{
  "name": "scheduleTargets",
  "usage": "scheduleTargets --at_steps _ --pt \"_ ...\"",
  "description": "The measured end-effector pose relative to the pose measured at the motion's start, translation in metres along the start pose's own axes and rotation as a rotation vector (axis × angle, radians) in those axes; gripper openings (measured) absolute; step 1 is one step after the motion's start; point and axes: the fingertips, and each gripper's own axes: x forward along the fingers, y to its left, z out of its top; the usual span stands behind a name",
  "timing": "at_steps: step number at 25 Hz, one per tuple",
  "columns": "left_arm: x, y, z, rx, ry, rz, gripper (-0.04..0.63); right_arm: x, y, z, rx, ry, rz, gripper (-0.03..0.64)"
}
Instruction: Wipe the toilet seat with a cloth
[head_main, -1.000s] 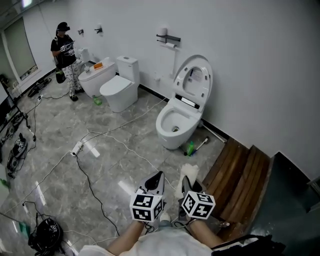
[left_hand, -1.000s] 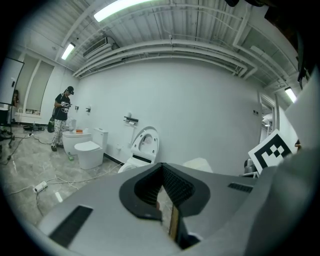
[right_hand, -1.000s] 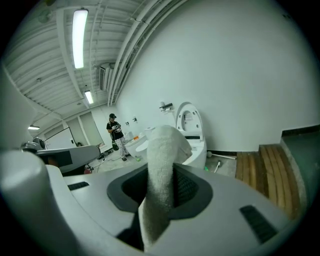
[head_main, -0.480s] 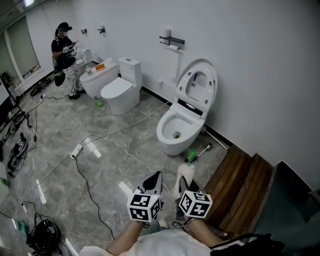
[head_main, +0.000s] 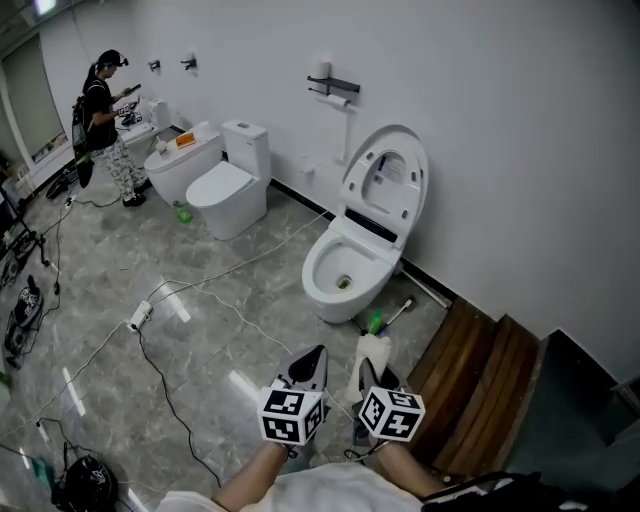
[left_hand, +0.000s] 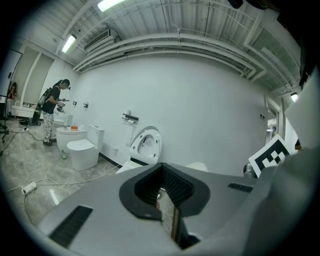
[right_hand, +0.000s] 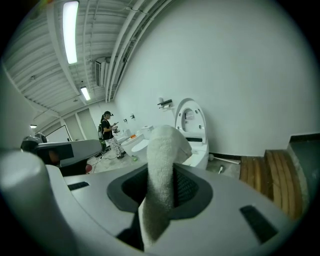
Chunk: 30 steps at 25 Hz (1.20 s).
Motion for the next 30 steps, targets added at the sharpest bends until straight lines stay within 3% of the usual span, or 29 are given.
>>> scheduleTargets --at_steps 21,30 --pt "0.118 0.116 0.080 0.041 -0.008 -0.064 0.009 0.137 0.022 0.094 0.078 -0.097 -0.077 0.100" --pt "0.134 0.167 0.070 -0.008 0.041 -0.033 0.009 0.176 0.030 0.083 0.117 -0.026 -0.111 0.100"
